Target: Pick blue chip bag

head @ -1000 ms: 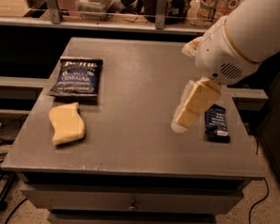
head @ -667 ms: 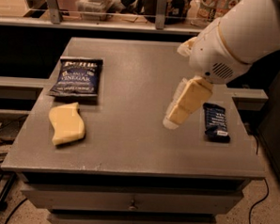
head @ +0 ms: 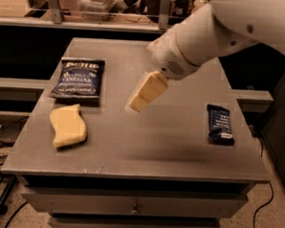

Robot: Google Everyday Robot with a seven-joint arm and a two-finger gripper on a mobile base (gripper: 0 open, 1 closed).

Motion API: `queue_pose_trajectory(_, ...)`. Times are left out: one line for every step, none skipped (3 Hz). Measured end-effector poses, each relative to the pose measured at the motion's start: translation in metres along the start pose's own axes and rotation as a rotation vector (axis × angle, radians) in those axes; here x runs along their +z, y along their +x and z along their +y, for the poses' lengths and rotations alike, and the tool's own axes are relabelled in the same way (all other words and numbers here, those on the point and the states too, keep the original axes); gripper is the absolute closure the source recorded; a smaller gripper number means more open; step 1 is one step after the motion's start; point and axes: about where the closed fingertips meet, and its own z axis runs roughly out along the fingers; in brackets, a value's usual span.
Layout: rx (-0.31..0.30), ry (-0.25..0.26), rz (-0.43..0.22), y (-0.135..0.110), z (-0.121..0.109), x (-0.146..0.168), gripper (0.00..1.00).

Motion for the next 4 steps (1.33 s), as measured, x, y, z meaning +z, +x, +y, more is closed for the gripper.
queue_pose_trajectory(-0.007, -0.023, -0.042, -0.027, -0.013, 0.049, 0.0)
queue_pose_trajectory(-0.001, -0.047, -0.063, -0.047, -0.021, 0.094, 0.0)
queue_pose_trajectory(0.024, -0.073, -0.076, -0.06, -0.026, 0.135, 0.0)
queue_pose_trajectory(0.063, -0.094, -0.086, -0.068, -0.032, 0.168, 0.0)
